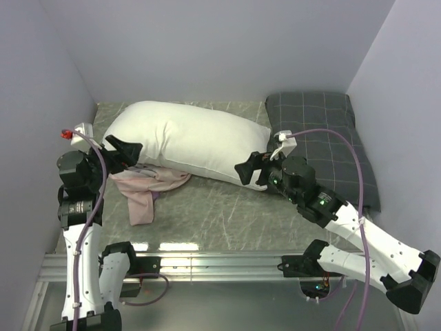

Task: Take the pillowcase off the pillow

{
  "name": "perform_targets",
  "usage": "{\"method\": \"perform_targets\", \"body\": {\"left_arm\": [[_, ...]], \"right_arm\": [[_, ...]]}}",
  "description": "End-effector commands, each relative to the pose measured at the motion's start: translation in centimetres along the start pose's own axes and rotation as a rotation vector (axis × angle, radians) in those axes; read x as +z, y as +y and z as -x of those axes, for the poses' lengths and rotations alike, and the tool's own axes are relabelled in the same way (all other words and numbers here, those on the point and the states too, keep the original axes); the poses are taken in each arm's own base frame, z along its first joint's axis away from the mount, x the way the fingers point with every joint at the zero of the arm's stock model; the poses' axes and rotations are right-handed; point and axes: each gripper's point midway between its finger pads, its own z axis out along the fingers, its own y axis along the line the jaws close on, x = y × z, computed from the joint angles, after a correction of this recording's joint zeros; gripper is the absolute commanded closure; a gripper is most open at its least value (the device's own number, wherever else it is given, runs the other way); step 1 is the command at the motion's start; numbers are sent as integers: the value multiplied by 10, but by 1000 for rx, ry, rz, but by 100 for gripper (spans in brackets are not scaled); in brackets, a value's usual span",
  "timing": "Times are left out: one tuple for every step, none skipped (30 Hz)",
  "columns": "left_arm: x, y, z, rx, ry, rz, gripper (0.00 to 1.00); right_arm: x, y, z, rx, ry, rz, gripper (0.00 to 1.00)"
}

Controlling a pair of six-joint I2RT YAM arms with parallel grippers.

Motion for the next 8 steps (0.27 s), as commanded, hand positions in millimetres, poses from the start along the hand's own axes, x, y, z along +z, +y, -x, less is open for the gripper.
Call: {"method": "perform_targets", "body": {"left_arm": [[0, -6, 2, 35, -18, -42, 10], [-1, -6, 2, 38, -21, -43, 10], [-1, -7, 1, 41, -18, -47, 10], [-2, -7, 1, 41, -18, -49, 10], [-2, -8, 2, 43, -21, -51, 10], [-2, -8, 1, 42, -17, -52, 10], [-3, -9, 3, 46, -21, -52, 10], [-3, -9, 3, 51, -22, -53, 9]], "right_arm": [[-2, -7, 10, 12, -46, -26, 2], [-1, -8, 8, 9, -40, -28, 2], [-1, -7, 8, 11, -41, -24, 2], [-1, -7, 7, 11, -41, -20, 1], [0, -8, 4, 10, -34, -20, 1], [0, -6, 4, 12, -32, -13, 1], [1, -6, 3, 13, -30, -12, 1], [2, -6, 2, 12, -26, -11, 1]]}}
